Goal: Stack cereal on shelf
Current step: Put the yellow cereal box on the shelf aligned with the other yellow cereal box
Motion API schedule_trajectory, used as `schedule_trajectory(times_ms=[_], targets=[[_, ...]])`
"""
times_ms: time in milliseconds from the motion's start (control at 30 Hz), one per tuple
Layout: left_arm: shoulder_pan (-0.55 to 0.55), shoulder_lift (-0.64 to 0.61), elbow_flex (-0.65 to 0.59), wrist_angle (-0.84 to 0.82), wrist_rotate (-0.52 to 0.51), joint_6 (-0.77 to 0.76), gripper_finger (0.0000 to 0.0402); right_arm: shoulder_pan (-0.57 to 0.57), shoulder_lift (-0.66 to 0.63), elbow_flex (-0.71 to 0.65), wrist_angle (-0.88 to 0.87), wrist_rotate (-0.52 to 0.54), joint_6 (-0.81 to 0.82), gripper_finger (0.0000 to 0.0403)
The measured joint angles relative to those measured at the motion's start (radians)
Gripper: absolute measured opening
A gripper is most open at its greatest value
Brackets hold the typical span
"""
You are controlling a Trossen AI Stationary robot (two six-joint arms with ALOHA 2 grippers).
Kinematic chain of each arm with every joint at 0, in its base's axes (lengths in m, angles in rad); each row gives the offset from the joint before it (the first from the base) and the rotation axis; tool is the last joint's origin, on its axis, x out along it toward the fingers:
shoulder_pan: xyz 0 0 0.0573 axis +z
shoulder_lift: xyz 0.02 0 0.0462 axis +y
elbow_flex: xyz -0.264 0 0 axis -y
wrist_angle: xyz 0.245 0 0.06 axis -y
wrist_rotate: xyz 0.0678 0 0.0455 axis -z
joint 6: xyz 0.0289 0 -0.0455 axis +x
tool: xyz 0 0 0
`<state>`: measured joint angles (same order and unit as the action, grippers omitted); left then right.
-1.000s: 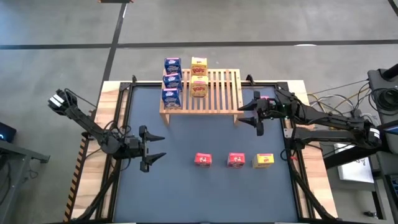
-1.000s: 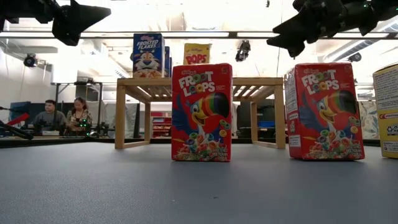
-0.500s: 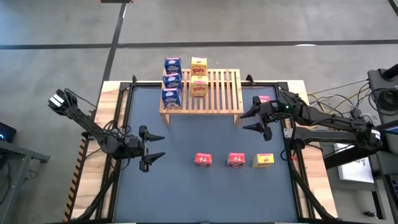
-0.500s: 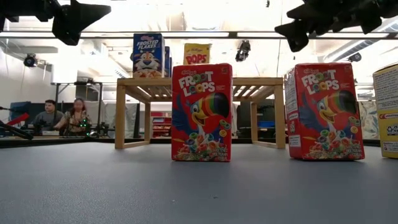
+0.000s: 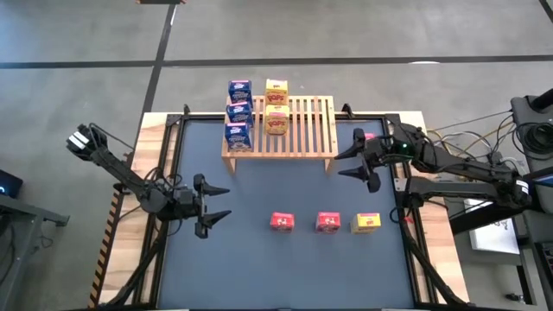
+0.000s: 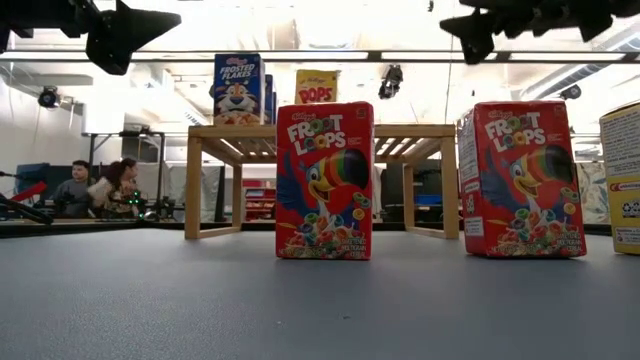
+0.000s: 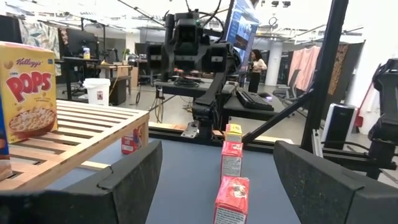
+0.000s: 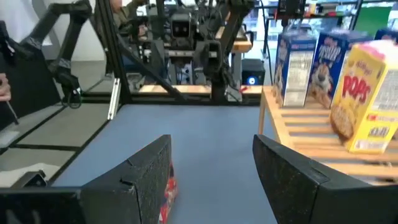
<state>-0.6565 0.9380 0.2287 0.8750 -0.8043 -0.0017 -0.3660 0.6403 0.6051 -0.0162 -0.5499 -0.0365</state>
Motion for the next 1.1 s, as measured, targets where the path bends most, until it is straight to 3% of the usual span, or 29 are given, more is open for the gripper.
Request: schedule_trajectory(times_ms=[267, 1100], targets=[[0.002, 0.003, 0.0, 0.0, -0.001, 0.0, 0.0292, 0.0, 0.002, 0.062, -0.083, 0.0, 0.0, 0.0216], [0.002, 0.003, 0.0, -0.002, 0.0, 0.042, 0.0292, 0.0, 0.089, 0.034, -0.106, 0.0, -0.002, 0.0216]])
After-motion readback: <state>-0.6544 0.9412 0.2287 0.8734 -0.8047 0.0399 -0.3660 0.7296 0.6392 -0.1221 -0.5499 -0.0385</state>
